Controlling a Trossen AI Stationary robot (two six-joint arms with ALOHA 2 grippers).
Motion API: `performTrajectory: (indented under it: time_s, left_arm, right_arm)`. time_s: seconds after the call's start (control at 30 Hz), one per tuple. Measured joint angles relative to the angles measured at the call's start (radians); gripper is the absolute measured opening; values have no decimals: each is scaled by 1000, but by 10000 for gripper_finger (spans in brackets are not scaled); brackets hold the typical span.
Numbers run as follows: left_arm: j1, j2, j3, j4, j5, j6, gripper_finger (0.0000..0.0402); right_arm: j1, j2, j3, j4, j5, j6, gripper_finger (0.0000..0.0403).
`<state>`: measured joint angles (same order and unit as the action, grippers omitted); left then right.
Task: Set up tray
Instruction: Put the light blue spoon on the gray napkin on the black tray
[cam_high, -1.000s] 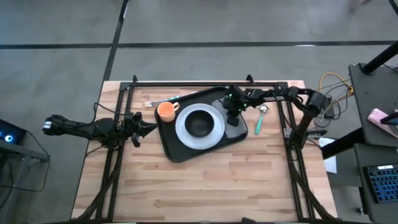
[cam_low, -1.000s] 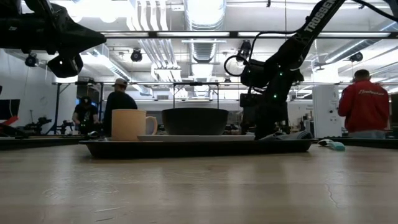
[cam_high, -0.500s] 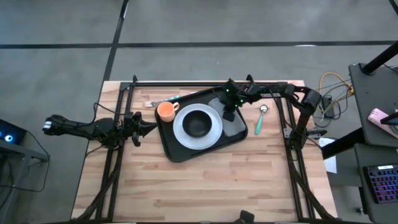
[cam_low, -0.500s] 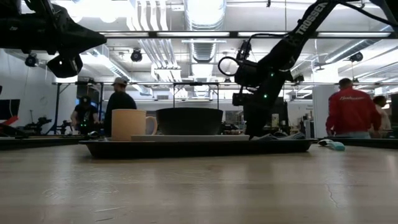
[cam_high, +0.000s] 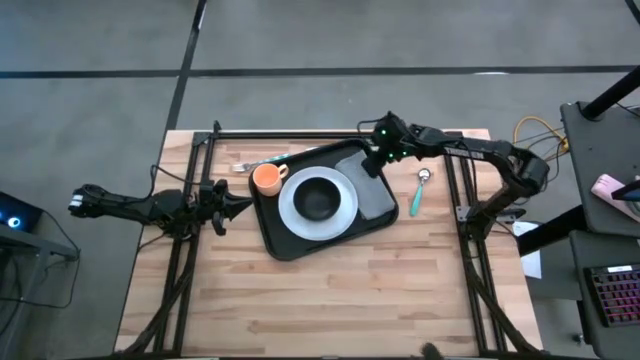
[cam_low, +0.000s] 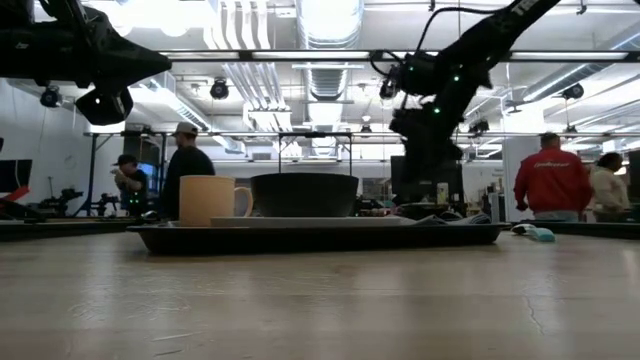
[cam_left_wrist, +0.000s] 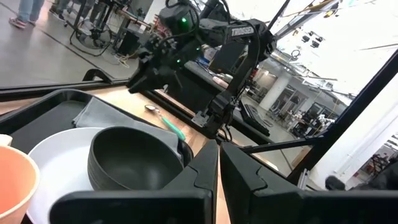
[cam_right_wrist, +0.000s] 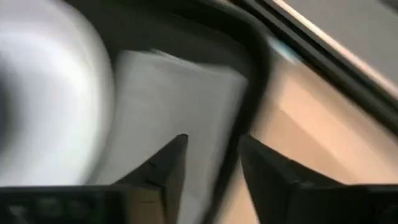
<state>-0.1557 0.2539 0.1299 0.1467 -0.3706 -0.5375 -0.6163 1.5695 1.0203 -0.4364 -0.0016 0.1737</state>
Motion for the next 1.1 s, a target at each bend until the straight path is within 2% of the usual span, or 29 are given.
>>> performTrajectory:
  time_s: [0.1, 0.17, 0.37, 0.63, 0.9, 1.1]
  left_arm:
    - [0, 0, 0, 0, 0, 0, 0]
    - [0, 0, 0, 0, 0, 0, 0]
    - [0, 0, 0, 0, 2, 0, 0]
    - [0, 0, 0, 0, 3, 0, 0]
    - [0, 0, 0, 0, 2, 0, 0]
    - [0, 0, 0, 0, 2, 0, 0]
  right_arm:
    - [1, -27, -3, -183, 180, 203, 177]
    - [-4, -41, -11, -302, 240, 238, 202]
    - [-8, -97, -75, -376, 181, 351, 242]
    - [-12, -177, -150, -485, 177, 547, 239]
    - [-12, -252, -302, -468, 166, 713, 224]
    - [-12, -287, -410, -331, 126, 791, 223]
